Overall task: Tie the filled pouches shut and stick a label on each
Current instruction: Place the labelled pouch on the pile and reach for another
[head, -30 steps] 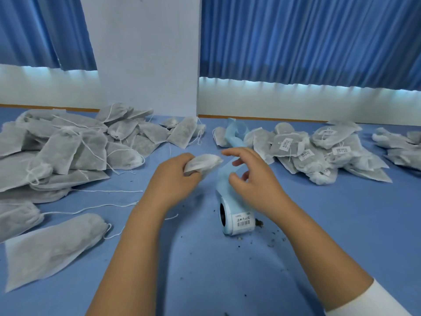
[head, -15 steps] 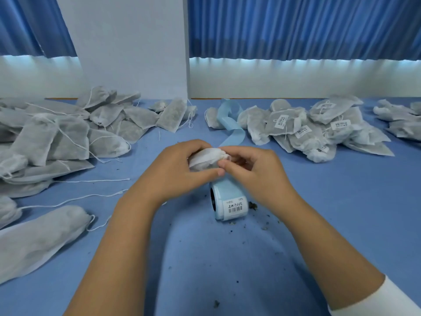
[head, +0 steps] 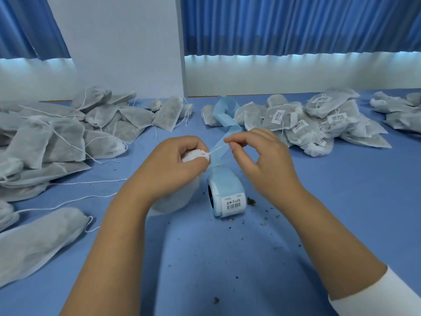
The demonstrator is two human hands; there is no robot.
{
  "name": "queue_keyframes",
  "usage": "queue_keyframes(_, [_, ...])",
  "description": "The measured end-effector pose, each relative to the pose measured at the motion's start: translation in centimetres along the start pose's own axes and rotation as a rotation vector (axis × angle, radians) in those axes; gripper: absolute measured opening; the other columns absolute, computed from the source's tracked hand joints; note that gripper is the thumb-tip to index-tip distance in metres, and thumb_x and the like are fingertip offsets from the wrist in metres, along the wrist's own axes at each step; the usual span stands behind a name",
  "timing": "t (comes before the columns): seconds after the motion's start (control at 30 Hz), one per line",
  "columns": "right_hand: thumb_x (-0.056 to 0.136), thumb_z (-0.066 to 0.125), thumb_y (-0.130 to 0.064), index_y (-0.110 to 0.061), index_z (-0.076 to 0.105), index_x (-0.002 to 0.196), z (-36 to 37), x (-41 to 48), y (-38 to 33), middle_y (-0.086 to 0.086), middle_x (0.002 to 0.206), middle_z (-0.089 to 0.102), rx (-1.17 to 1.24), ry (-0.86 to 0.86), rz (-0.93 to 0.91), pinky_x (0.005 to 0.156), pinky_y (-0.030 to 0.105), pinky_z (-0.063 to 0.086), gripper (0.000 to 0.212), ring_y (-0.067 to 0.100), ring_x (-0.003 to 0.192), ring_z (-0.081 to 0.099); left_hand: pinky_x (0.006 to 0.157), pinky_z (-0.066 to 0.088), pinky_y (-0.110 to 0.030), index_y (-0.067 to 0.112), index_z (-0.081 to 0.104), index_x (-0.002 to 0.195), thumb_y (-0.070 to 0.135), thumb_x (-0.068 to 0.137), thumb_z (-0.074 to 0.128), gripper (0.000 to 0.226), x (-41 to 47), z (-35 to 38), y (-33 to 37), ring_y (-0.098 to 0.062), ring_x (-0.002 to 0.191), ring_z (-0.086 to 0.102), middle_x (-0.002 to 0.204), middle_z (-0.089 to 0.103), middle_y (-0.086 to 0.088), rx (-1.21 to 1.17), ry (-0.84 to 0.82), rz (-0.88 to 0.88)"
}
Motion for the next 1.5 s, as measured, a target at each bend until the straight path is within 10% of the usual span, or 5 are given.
queue_keyframes(0.3, [0.09, 0.065, -0.008, -0.006, 0.074, 0.097, -1.6, -0.3, -1.0, 0.004, 0.084, 0.069, -0.151, 0.194, -0.119, 0.082, 0.017, 0.037, 0.011, 0.026, 0.083, 0.059, 0.065, 0.05, -0.014, 0.025, 0.074, 0.065, 0.024, 0.079, 0.061, 0.019, -0.1, -0.2, 0.3, -0.005, 0.063, 0.062, 0.069, 0.07, 0.006, -0.413, 0.031, -0.061])
queue_keyframes(0.63, [0.089, 0.059, -0.002, -0.001, 0.072, 0.098, 1.8, -0.7, -3.2, 0.013, 0.082, 0.061, -0.197, -0.081, -0.206, 0.07, 0.047, 0.049, 0.015, 0.035, 0.079, 0.056, 0.084, 0.054, -0.017, 0.02, 0.078, 0.095, 0.02, 0.092, 0.066, 0.012, 0.0, -0.6, -0.2, -0.003, 0.101, 0.07, 0.102, 0.077, 0.006, -0.628, 0.172, -0.142])
queue_keyframes(1.1, [0.094, 0.055, -0.011, -0.008, 0.069, 0.098, 1.0, -0.1, -1.7, -0.003, 0.091, 0.05, -0.072, -0.114, -0.087, 0.083, 0.013, 0.028, 0.015, 0.019, 0.092, 0.044, 0.079, 0.049, -0.013, 0.027, 0.075, 0.072, 0.03, 0.084, 0.07, 0.014, -0.9, 2.5, 0.5, -0.001, 0.086, 0.067, 0.083, 0.074, 0.009, -0.287, -0.263, -0.151])
queue_keyframes(1.33, [0.091, 0.055, -0.01, -0.026, 0.036, 0.145, 3.4, -1.2, 2.1, -0.004, 0.12, 0.045, 0.08, -0.246, 0.275, 0.102, 0.036, 0.039, 0.06, 0.018, 0.117, 0.039, 0.078, 0.047, -0.03, 0.024, 0.072, 0.061, 0.03, 0.07, 0.065, 0.014, -0.3, 1.5, -0.8, -0.006, 0.062, 0.059, 0.068, 0.068, 0.005, -0.44, -0.074, -0.265])
queue_keyframes(1.5, [0.083, 0.059, 0.0, -0.024, 0.052, 0.109, 1.7, -0.8, 0.8, -0.007, 0.09, 0.057, 0.367, -0.063, 0.276, 0.077, 0.022, 0.045, 0.036, 0.009, 0.088, 0.054, 0.081, 0.046, -0.031, 0.024, 0.076, 0.061, 0.027, 0.068, 0.065, 0.013, -0.1, 0.6, -0.9, -0.003, 0.063, 0.062, 0.071, 0.071, 0.006, -0.501, 0.013, -0.243])
Point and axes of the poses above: each hand's wrist, its own x-axis towards the middle knuckle, its own z-axis out of the palm, y = z × x, the point moved 9 cm from there along x, towards the middle knuckle
